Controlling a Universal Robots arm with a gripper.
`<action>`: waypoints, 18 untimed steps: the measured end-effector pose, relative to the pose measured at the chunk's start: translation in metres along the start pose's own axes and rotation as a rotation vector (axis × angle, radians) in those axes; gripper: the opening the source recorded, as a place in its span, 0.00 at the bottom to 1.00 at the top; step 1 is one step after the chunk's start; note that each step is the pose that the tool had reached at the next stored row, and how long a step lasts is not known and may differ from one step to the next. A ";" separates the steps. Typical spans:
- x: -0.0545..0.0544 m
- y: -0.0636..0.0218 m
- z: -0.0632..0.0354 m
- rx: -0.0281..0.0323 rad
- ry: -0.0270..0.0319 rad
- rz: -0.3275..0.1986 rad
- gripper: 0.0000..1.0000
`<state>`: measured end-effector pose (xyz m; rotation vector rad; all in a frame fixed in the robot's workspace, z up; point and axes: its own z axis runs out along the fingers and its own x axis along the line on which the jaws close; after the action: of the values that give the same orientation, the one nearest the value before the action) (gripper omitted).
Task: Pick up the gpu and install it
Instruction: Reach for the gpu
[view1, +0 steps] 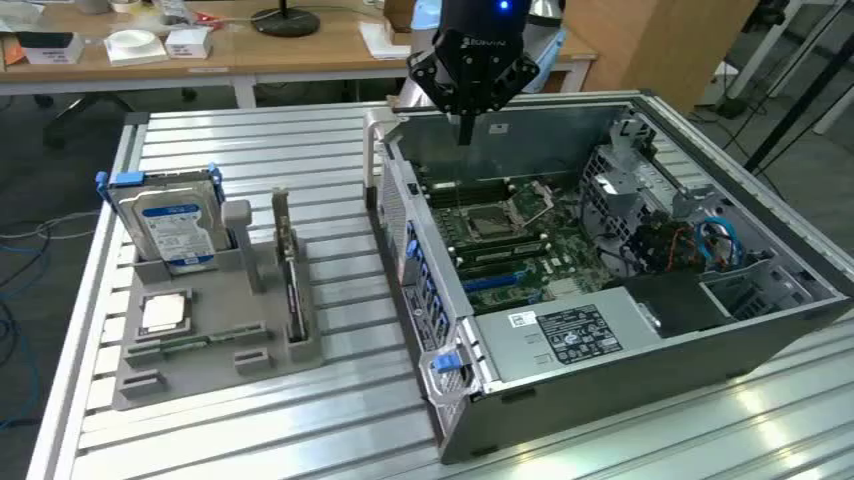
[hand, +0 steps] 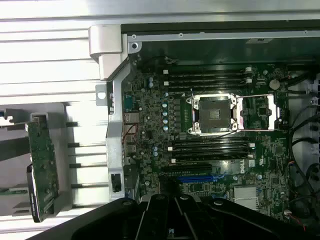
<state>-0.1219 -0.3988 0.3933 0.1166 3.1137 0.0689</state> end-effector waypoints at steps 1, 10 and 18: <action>0.000 0.0000 0.0000 0.0001 0.0000 0.000 0.11; 0.000 0.0000 0.0000 0.0000 0.0000 0.000 0.11; 0.014 -0.0010 -0.0004 0.0001 0.0000 0.000 0.11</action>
<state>-0.1358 -0.3989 0.3933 0.1167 3.1137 0.0688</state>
